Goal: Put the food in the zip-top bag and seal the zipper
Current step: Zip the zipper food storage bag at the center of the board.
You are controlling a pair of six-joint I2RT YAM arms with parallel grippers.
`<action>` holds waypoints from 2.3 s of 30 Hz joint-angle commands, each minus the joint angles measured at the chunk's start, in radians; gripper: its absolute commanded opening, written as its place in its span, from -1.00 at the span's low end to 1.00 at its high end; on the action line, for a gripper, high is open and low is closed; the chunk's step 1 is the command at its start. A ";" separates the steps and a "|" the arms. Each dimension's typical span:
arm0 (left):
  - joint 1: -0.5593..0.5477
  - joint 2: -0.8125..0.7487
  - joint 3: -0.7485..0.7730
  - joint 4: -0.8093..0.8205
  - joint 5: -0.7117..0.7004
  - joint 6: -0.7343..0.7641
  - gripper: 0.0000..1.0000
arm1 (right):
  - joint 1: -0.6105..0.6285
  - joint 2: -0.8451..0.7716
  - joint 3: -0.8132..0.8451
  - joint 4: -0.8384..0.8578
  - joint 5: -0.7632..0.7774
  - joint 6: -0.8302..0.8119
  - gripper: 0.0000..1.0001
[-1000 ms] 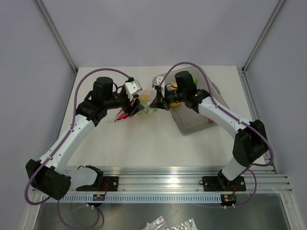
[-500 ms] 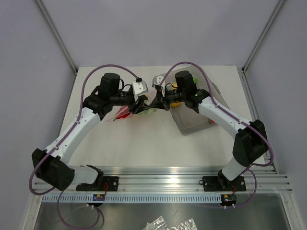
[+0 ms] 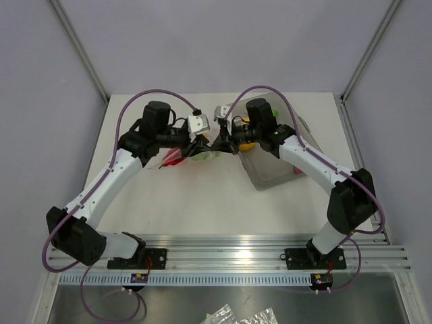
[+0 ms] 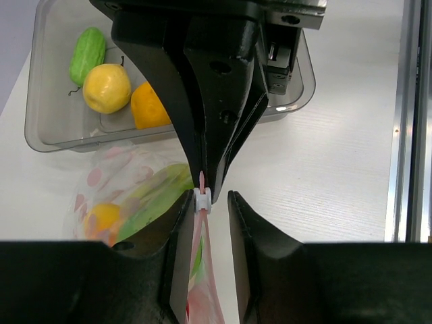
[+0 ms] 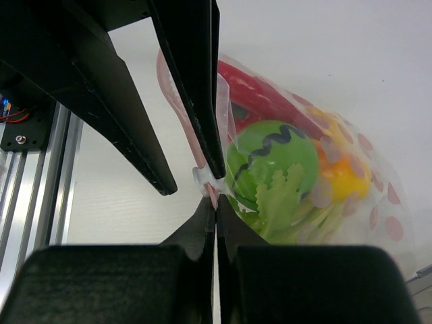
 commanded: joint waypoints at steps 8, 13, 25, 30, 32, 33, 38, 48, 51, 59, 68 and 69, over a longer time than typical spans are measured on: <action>-0.011 0.032 0.035 -0.009 0.019 0.017 -0.34 | -0.003 0.003 0.063 0.049 -0.042 0.020 -1.00; -0.016 0.037 0.042 -0.013 -0.001 0.013 -0.75 | -0.004 0.005 0.065 0.050 -0.040 0.025 -1.00; -0.016 0.020 0.017 -0.035 -0.071 0.013 -1.00 | -0.022 -0.057 -0.059 0.306 0.035 0.140 -1.00; -0.016 0.009 0.011 -0.056 -0.110 0.018 -1.00 | -0.044 -0.100 -0.138 0.496 0.131 0.223 -1.00; -0.016 0.003 0.008 -0.059 -0.111 0.013 -1.00 | -0.056 -0.112 -0.170 0.549 0.158 0.267 -1.00; -0.016 0.002 0.009 -0.061 -0.105 0.012 -1.00 | -0.059 -0.113 -0.179 0.588 0.176 0.281 -1.00; -0.010 0.006 0.019 -0.122 -0.104 0.023 -1.00 | -0.081 -0.126 -0.216 0.665 0.224 0.329 -1.00; 0.117 -0.089 -0.032 -0.156 -0.126 -0.013 -1.00 | -0.107 -0.120 -0.225 0.733 0.346 0.402 -1.00; 0.156 -0.141 -0.073 -0.142 -0.145 -0.029 -1.00 | -0.111 -0.110 -0.236 0.767 0.382 0.431 -1.00; 0.266 -0.252 -0.170 -0.082 -0.252 -0.086 -1.00 | -0.127 -0.097 -0.254 0.837 0.432 0.513 -1.00; 0.375 -0.272 -0.213 -0.046 -0.409 -0.146 -1.00 | -0.133 -0.071 -0.250 0.870 0.452 0.560 -1.00; 0.384 -0.275 -0.215 -0.049 -0.407 -0.148 -1.00 | -0.133 -0.066 -0.253 0.873 0.452 0.566 -1.00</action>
